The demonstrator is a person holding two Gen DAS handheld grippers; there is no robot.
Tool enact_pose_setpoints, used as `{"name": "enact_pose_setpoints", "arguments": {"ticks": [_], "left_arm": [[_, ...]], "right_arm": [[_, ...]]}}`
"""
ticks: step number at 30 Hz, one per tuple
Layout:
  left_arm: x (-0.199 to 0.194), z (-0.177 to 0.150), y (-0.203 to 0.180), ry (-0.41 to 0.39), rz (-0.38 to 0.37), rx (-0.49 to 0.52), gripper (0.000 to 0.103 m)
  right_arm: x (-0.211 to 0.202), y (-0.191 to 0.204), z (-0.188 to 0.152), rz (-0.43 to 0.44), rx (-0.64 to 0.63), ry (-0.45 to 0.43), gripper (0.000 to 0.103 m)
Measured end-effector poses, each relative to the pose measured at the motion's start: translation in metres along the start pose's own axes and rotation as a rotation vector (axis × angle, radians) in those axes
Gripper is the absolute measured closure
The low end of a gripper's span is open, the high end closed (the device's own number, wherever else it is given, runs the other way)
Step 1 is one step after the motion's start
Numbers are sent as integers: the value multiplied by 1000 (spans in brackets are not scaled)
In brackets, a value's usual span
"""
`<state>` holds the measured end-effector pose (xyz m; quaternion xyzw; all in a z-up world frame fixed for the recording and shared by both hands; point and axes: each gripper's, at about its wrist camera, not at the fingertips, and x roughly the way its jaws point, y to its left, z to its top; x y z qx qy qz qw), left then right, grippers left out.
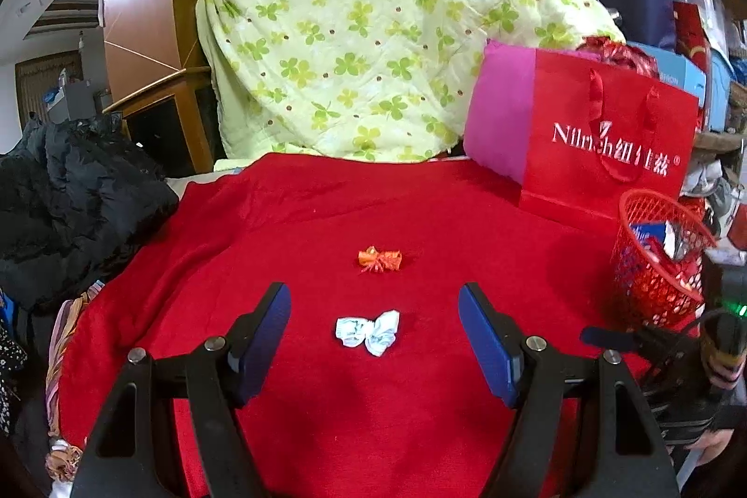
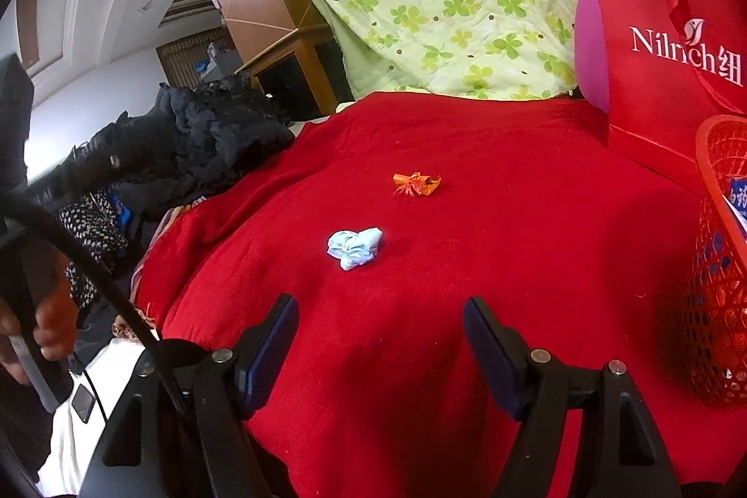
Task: Collect trash
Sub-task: 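Lower both open grippers toward the white tissue and orange wrapper, then close the left gripper on the white tissue while the right gripper grasps the orange wrapper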
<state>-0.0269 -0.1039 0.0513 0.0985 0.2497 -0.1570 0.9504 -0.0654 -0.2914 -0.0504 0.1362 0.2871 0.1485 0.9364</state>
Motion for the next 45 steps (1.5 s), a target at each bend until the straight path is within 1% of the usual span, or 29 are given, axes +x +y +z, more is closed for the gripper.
{"name": "enact_pose_setpoints", "arguments": {"ticks": [5,10,15,19,22,26,28,33,39,43,45], "left_arm": [[27,-8,-3,66,-6,-13,28],[55,-13,-17,121,-10,12,28],[77,-19,-34,157,-16,50,28],[95,-24,-40,189,-37,26,28],[103,-29,-39,194,-46,13,28],[113,-40,-28,196,-52,-28,28],[117,-45,-18,194,-44,-50,28],[126,-54,13,158,-9,-84,28],[137,-63,42,117,11,-108,28],[143,-72,56,107,2,-122,28],[147,-76,65,109,-17,-151,28]], "right_arm": [[1,-6,2,9,40,-5,27],[-1,-10,4,13,69,-20,27],[-5,-18,8,14,104,-43,27],[-9,-24,11,15,127,-57,27],[-9,-27,12,7,131,-59,27],[-4,-29,12,-1,139,-39,27],[1,-31,12,-4,152,-27,27],[19,-29,12,-15,162,20,27],[41,-21,7,-78,108,74,27],[49,-23,8,-124,89,81,27],[52,-25,12,-136,88,83,27]]}}
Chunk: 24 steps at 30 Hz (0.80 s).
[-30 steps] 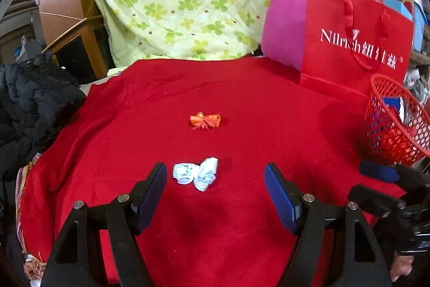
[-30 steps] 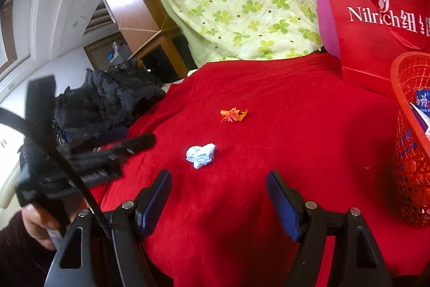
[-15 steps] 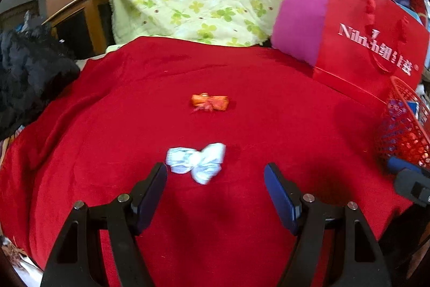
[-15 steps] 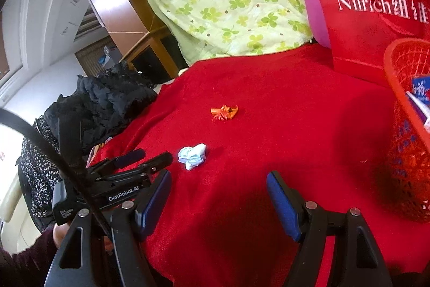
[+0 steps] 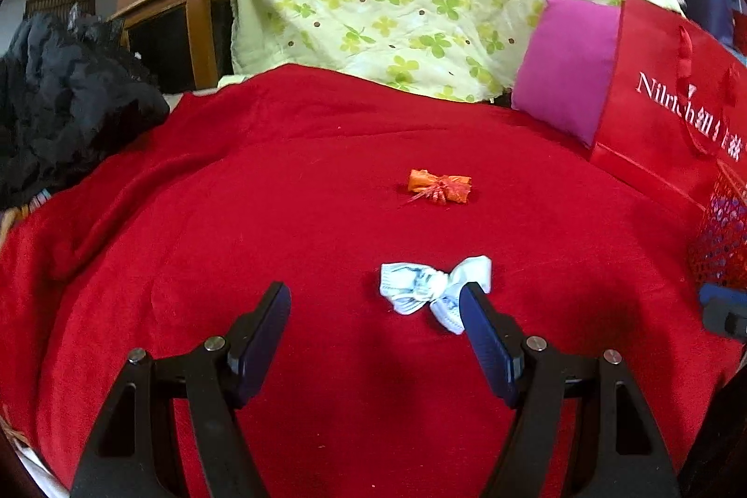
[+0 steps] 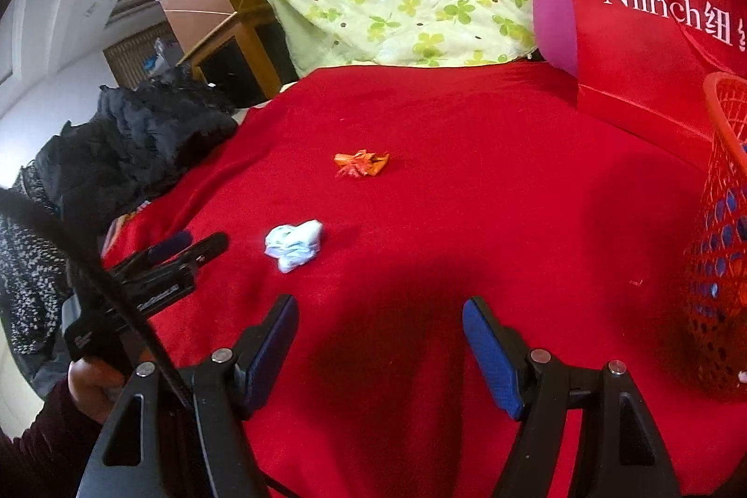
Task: Collect trash
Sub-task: 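Close the left gripper on the white tissue while the right gripper grasps the orange wrapper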
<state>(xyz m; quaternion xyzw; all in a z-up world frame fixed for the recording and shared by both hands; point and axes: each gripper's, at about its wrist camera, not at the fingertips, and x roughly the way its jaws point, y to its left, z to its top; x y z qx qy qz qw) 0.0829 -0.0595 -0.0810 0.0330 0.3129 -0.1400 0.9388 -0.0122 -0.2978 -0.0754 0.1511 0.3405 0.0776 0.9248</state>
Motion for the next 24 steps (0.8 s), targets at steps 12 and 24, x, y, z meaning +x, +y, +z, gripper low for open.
{"name": "enact_pose_setpoints", "arguments": {"ticks": [12,24], "left_arm": [[3,1,22,6,-67,-117,28],[38,2,36,98,-55,-217,28]], "right_arm": [[53,23,56,23,-99,42,27],[202,43,145,2,-168,182,27]]}}
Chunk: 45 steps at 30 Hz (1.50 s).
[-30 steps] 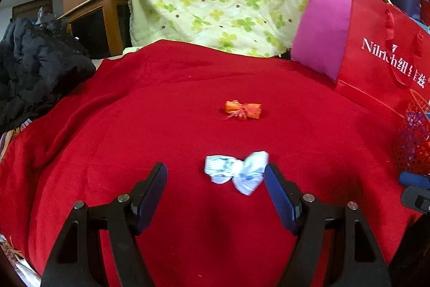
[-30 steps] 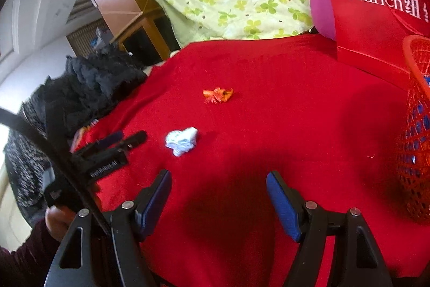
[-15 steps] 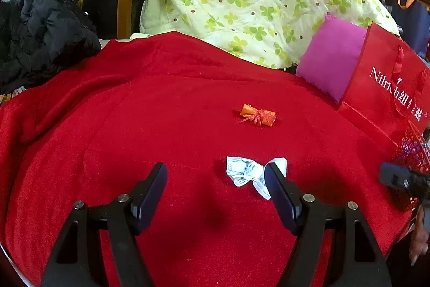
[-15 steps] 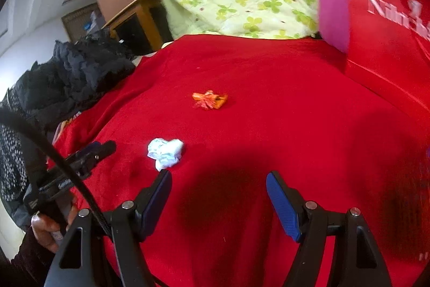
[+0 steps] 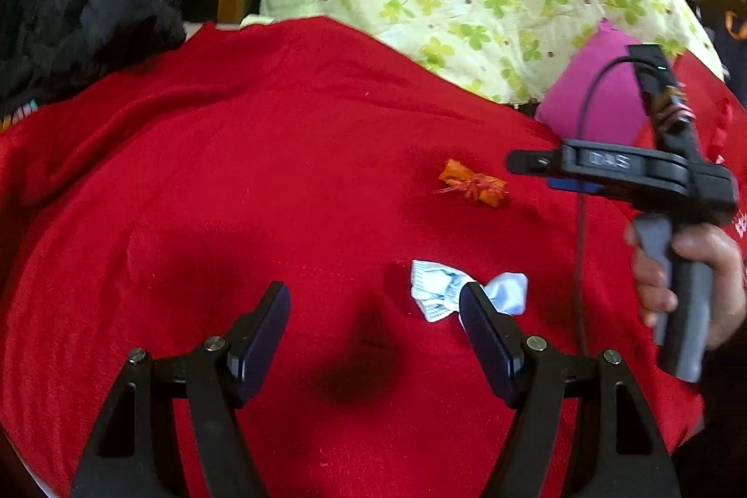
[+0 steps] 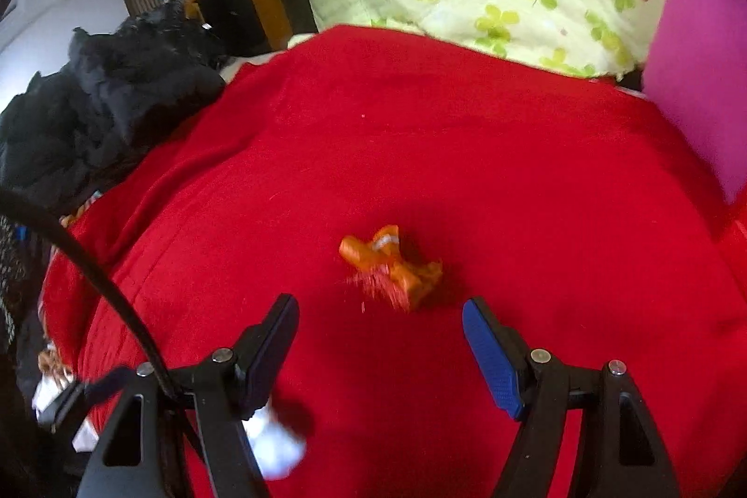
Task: Collect trash
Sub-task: 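Close the left gripper on the white tissue while the right gripper grasps the orange wrapper, then lift the tissue and orange wrapper and carry both toward the red mesh basket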
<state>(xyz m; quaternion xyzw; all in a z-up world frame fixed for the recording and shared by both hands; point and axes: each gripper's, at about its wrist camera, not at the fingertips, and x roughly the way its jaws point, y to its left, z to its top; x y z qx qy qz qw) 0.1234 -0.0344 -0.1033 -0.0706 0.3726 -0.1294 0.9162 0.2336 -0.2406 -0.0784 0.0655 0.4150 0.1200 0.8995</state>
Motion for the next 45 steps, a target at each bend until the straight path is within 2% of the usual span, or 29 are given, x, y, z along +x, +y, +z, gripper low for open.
{"name": "enact_pose_setpoints", "arguments": {"ticks": [4,5,6,7,9,12,19,24,28,32,35,39,40,43,44,45], "left_arm": [[12,-1,5,45,4,-31,28],[15,-2,5,54,9,-34,28],[17,-2,6,61,13,-36,28],[18,-2,6,66,15,-36,28],[21,-2,6,75,19,-39,28],[24,-3,5,85,26,-39,28],[20,-3,-5,51,2,-12,28],[22,-4,-24,51,-85,54,28],[38,-3,-38,102,-168,62,27],[54,4,-46,108,-165,50,27],[69,4,-52,141,-143,69,26],[73,-1,-58,126,-124,118,26],[73,-1,-59,119,-118,131,28],[71,-2,-62,105,-145,163,55],[70,-4,-63,100,-145,173,63],[67,-5,-65,88,-136,185,65]], "right_arm": [[39,4,12,-30,-34,50,28],[47,3,13,-30,-44,63,36],[56,3,14,-37,-54,85,51],[68,3,12,-62,-68,129,58],[75,3,8,-102,-109,137,65],[60,0,3,-96,-104,90,73],[-15,-23,-24,-58,-20,6,73],[-93,-39,-60,-18,47,-64,73],[-142,-42,-93,-7,73,-126,73],[-156,-49,-118,-21,107,-166,73],[-148,-54,-122,-8,151,-157,73],[-137,-50,-122,-13,133,-137,73],[-136,-48,-121,-9,131,-135,73],[-133,-42,-121,3,119,-137,73],[-135,-42,-125,1,111,-138,73],[-135,-40,-126,-2,103,-137,73]]}}
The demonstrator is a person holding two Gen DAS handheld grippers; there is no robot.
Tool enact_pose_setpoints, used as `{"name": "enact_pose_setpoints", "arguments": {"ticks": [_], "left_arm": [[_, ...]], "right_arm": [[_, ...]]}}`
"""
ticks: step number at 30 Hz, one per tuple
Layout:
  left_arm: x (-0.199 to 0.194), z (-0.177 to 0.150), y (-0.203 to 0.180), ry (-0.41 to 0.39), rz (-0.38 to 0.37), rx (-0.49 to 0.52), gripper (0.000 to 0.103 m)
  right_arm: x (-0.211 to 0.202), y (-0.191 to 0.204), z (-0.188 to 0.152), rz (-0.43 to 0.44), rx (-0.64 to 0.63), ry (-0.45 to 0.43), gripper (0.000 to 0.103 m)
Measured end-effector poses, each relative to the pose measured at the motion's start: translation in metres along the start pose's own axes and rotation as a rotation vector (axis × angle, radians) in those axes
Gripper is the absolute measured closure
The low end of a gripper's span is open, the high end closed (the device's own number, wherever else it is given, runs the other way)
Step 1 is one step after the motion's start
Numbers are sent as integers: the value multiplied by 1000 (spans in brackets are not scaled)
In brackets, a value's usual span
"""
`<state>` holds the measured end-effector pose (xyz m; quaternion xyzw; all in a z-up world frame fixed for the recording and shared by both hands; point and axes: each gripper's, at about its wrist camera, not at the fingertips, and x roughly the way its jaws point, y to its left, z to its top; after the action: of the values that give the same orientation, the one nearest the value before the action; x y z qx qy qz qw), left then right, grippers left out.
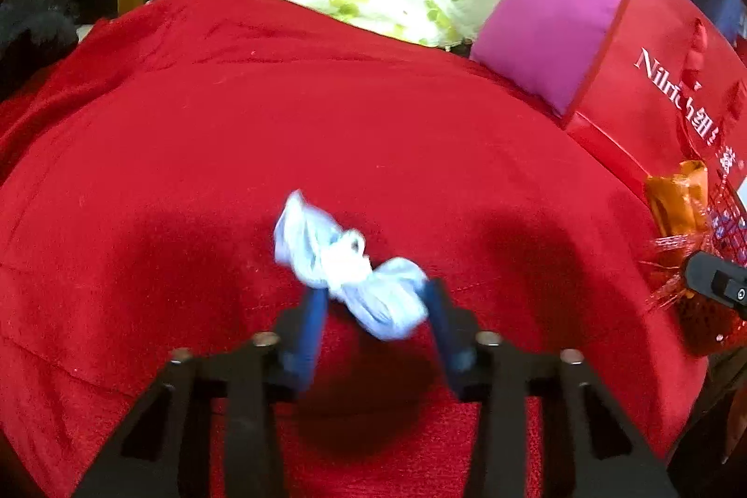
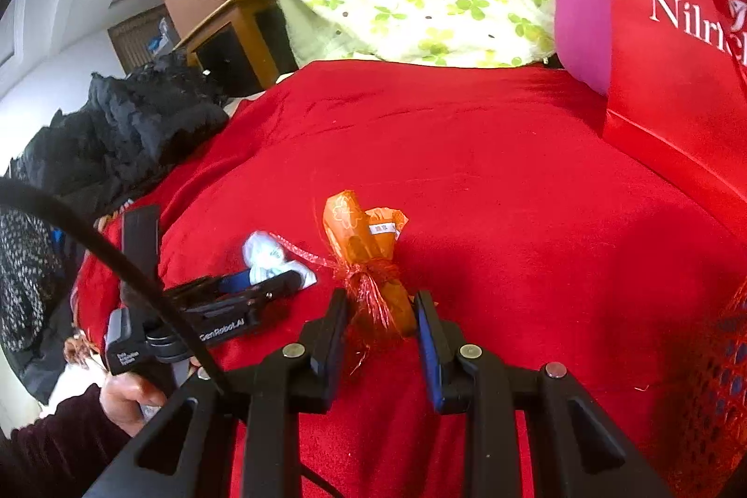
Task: Collect trash
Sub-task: 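Lift the tissue and orange wrapper and carry both toward the red mesh basket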
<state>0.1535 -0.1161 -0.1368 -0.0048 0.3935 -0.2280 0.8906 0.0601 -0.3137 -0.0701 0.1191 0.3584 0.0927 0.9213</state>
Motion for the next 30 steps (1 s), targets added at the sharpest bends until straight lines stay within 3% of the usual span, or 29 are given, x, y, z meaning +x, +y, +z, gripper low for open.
{"name": "enact_pose_setpoints", "arguments": {"ticks": [3,9,14,30], "left_arm": [[-7,0,-4,-24,-2,24,78],[-40,-6,-10,-94,-6,53,78],[-69,-10,-39,-140,67,156,78],[-123,4,-109,-175,252,234,78]], "right_arm": [[-1,2,-3,-7,-12,-2,73],[-8,6,-6,-14,-45,-32,73],[-20,7,-7,-4,-65,-62,73],[-80,-12,-5,39,-22,-216,73]]}}
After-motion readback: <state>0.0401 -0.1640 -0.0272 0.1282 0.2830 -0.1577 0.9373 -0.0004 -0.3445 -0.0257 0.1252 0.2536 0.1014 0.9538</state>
